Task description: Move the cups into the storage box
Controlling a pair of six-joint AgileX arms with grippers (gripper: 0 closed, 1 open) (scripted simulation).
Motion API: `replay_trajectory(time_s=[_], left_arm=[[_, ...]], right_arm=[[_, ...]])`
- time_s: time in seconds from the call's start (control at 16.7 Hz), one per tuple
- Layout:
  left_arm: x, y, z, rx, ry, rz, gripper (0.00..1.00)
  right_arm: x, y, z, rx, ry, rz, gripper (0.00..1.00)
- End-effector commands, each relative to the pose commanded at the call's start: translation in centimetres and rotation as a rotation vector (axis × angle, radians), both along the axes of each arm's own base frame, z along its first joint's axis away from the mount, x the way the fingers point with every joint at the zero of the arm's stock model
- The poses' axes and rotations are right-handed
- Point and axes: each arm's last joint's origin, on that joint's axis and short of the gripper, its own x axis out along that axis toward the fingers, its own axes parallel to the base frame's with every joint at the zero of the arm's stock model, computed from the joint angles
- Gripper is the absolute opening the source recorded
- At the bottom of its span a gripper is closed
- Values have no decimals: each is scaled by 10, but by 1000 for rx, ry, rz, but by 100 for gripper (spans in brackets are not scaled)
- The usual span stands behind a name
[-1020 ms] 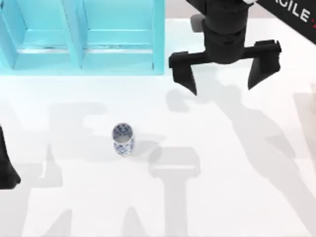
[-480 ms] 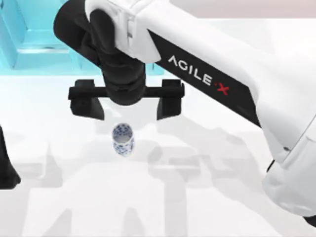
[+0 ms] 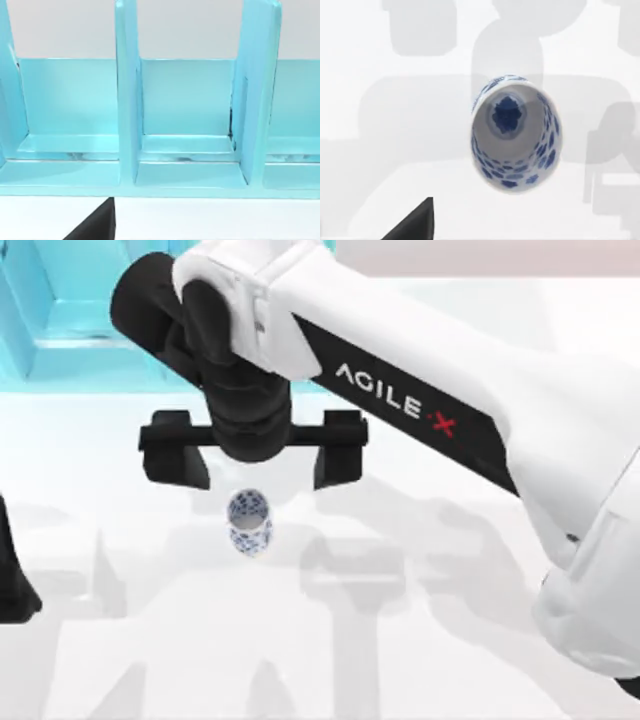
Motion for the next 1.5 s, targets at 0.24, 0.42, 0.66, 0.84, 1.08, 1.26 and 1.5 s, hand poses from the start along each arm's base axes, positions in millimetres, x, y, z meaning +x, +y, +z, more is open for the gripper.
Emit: replay_trajectory(time_s=[0.24, 0.42, 0.66, 0.84, 1.08, 1.26, 1.5], left_arm=[[0, 0, 0, 0, 0, 0, 100], [0, 0, 0, 0, 0, 0, 100], [0, 0, 0, 0, 0, 0, 100], [0, 0, 0, 0, 0, 0, 100], [0, 0, 0, 0, 0, 0, 100], [0, 0, 0, 0, 0, 0, 100], [0, 0, 0, 0, 0, 0, 100]], right_arm=[[9, 1, -40, 1, -1, 0, 100], [13, 0, -71, 2, -1, 0, 100], [14, -1, -82, 1, -1, 0, 100], [14, -1, -82, 1, -1, 0, 92], [14, -1, -82, 1, -1, 0, 62], [14, -1, -82, 1, -1, 0, 40], [14, -1, -82, 1, -1, 0, 10]])
